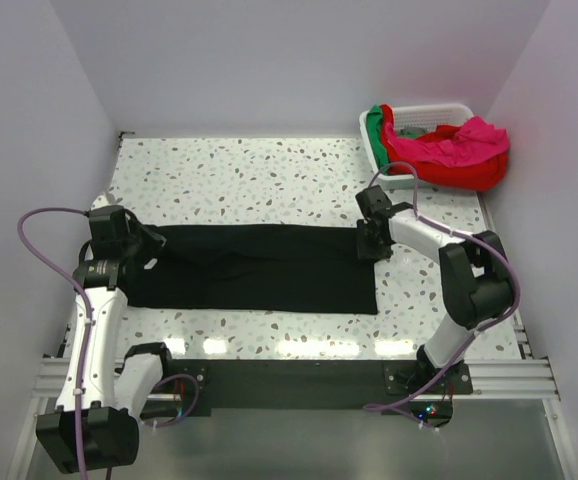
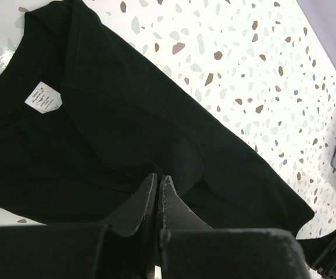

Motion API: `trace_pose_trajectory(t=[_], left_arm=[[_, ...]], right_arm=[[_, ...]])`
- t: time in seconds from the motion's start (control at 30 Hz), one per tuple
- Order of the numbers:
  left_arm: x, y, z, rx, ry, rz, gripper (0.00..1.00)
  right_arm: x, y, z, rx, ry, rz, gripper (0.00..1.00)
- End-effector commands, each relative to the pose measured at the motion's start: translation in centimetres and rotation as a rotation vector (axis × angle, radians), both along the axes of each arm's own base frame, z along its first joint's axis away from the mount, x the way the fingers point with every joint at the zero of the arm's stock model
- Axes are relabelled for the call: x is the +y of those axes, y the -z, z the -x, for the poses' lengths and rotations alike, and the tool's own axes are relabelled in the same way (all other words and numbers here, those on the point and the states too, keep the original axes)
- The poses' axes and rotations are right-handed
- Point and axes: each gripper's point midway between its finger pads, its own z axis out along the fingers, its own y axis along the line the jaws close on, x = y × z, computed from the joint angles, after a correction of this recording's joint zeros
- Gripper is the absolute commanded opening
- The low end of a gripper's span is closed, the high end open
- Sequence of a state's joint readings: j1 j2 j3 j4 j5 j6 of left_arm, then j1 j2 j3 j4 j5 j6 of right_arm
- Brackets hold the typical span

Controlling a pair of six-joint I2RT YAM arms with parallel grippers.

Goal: Fold and stack the t-shirts
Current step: Fold the tshirt

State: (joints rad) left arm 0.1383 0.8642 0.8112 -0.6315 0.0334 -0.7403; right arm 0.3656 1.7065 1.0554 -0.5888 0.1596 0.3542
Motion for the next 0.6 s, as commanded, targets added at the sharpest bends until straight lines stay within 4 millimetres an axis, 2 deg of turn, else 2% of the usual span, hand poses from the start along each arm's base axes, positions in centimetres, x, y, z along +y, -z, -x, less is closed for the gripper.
trace_pose_trajectory(t=[0.0,0.2,0.3,0.47,0.5,0.57], left_arm=[[0.6,-0.9,-0.2,-0.023,-0.012,-0.020,0.00],[0.7,-1.0,0.0,-0.025,-0.017,-0.023,0.00],[0.5,-0.9,0.2,-0.022,-0.012,-0.014,0.00],[-0.7,0.1,0.6,-0.016,0.006,0.056,0.00],[-1.0,0.8,1.0,-0.004,0.010,0.073,0.00],[-1.7,1.4,1.3,0.001,0.013,0.117,0.00]], right_arm=[[0.2,0.2,0.1,0.005,-0.008,-0.012,0.36],[0.0,0.6,0.4,0.032,-0.004,0.001,0.22],[0.1,-0.2,0.2,0.031,-0.006,0.006,0.19],[-0.3,-3.3,-0.4,-0.023,0.000,0.014,0.22],[0.0,-4.5,-0.9,-0.053,-0.001,0.004,0.30],[0.3,-5.6,-0.8,-0.060,-0.010,0.002,0.37]])
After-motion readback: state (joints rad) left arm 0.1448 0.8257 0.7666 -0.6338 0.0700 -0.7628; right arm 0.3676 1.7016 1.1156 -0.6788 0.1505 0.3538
